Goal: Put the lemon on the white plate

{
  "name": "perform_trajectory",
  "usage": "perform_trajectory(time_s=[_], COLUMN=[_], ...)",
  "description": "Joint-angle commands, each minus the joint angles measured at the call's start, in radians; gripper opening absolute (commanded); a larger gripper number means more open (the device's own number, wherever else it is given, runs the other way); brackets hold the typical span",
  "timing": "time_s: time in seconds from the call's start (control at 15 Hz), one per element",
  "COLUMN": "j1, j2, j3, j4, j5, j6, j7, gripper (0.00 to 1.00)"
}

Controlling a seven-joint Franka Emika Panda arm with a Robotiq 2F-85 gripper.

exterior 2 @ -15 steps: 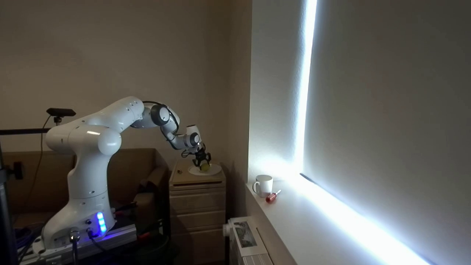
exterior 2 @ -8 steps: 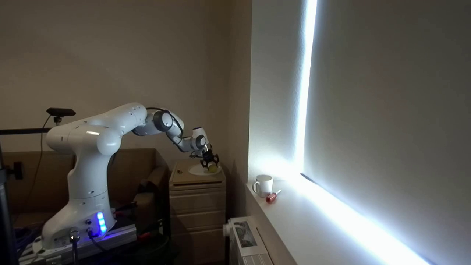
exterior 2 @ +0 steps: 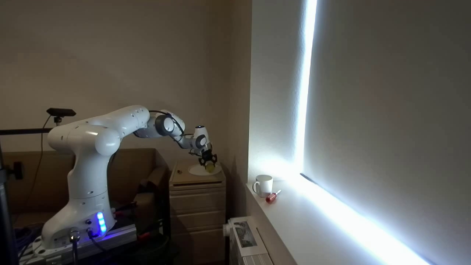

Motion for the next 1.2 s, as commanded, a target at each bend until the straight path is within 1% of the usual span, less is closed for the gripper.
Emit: perform_trajectory(time_s=[0.0,0.13,0.27,0.47,0.53,0.6,0.73,0.93,1.07,1.13], j1=[-0.006,0.011,0.014,0.030,0.036,0.040,0.047,0.049,0.044,0.043], j2=[0.006,0.015,0.015,0.023,0.024,0.023,0.020,-0.009,-0.050,-0.092], j3=[0.047,0.025,0.030,0.009,0.003,0.000,-0.002,0.017,0.038,0.048], j4=[0.047,0.057,0.054,0.053,0.055,0.053,0.049,0.035,0.019,-0.003], j5=[0.003,-0.019,-0.029,-0.068,-0.083,-0.098,-0.128,-0.146,-0.137,-0.133], j6=[-0.024,-0.051,-0.090,-0.139,-0.132,-0.134,-0.141,-0.135,-0.151,-0.179], j7=[-0.079,-0.067,-0.084,-0.098,-0.102,-0.102,-0.113,-0.157,-0.212,-0.243], gripper=[0.45,0.45,0.45,0.45,0.93,0.93,1.00,1.00,1.00,1.00])
